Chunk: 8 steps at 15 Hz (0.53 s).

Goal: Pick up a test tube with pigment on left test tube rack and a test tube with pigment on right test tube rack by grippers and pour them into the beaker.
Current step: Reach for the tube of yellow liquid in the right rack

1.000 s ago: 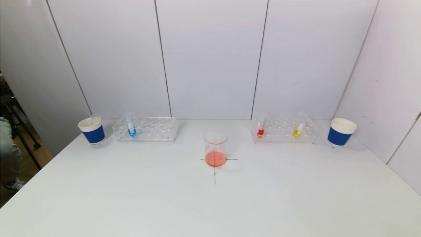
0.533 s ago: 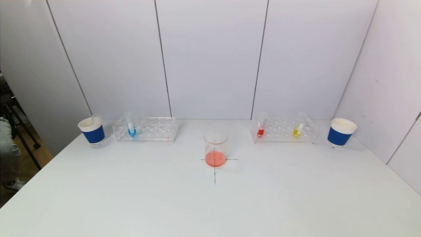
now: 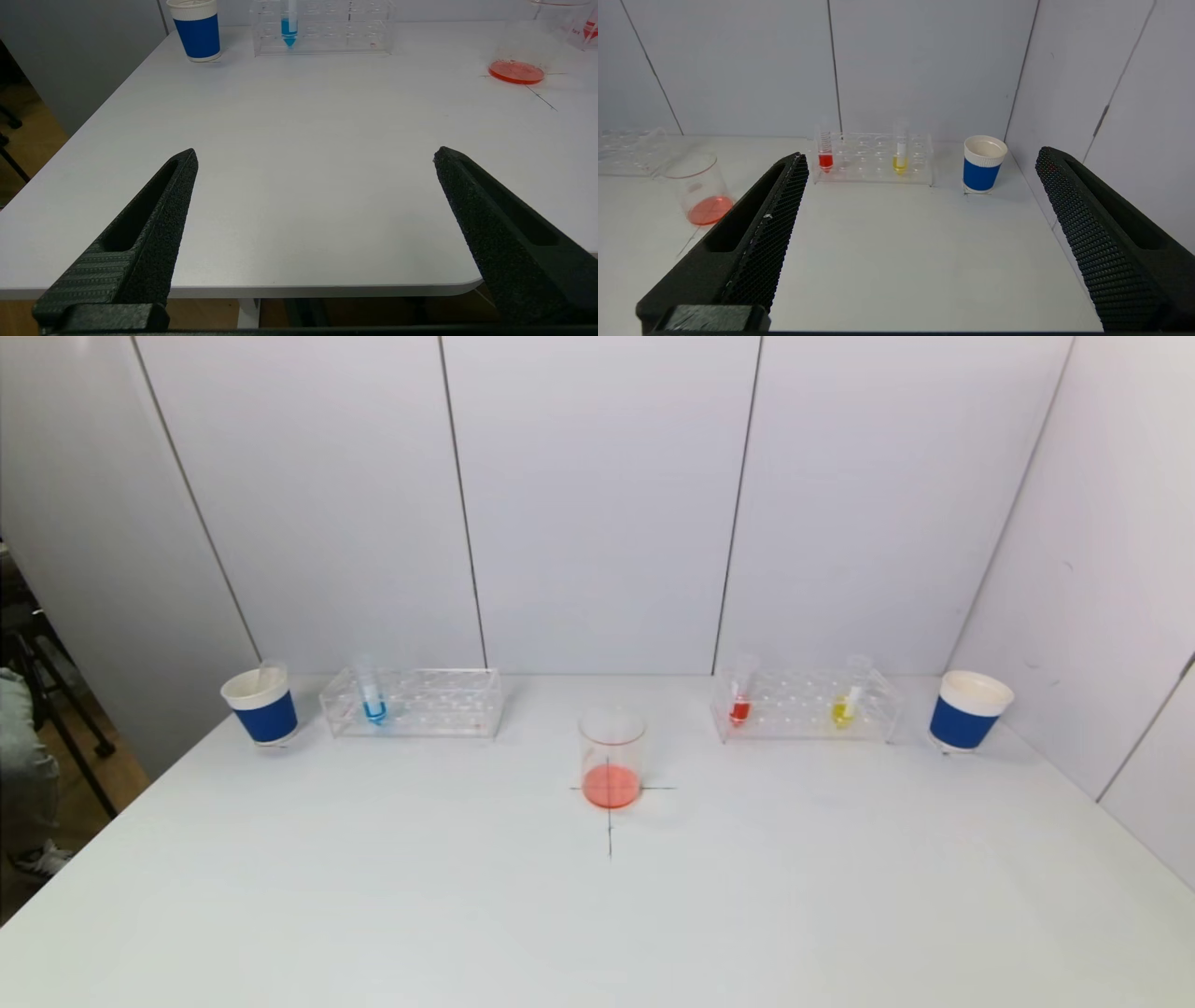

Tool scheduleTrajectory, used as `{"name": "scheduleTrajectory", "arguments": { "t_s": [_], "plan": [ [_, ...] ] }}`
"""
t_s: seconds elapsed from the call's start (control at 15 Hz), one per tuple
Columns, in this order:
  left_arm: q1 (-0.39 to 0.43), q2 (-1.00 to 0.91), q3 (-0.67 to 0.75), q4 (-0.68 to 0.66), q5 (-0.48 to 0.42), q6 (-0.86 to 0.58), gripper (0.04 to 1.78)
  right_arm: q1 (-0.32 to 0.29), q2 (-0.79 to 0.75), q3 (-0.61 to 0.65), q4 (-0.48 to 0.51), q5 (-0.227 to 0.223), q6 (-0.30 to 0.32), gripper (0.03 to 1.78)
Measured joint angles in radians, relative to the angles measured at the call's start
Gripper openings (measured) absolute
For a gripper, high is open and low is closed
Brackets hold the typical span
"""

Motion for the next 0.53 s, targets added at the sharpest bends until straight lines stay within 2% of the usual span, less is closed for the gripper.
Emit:
{"name": "scheduleTrajectory", "arguments": {
  "t_s": [0.53],
  "plan": [
    [0.000, 0.000, 0.000, 0.000, 0.000, 0.000, 1.76, 0.005, 0.584, -0.014, -0.448, -0.004, 0.017, 1.77]
  ]
}}
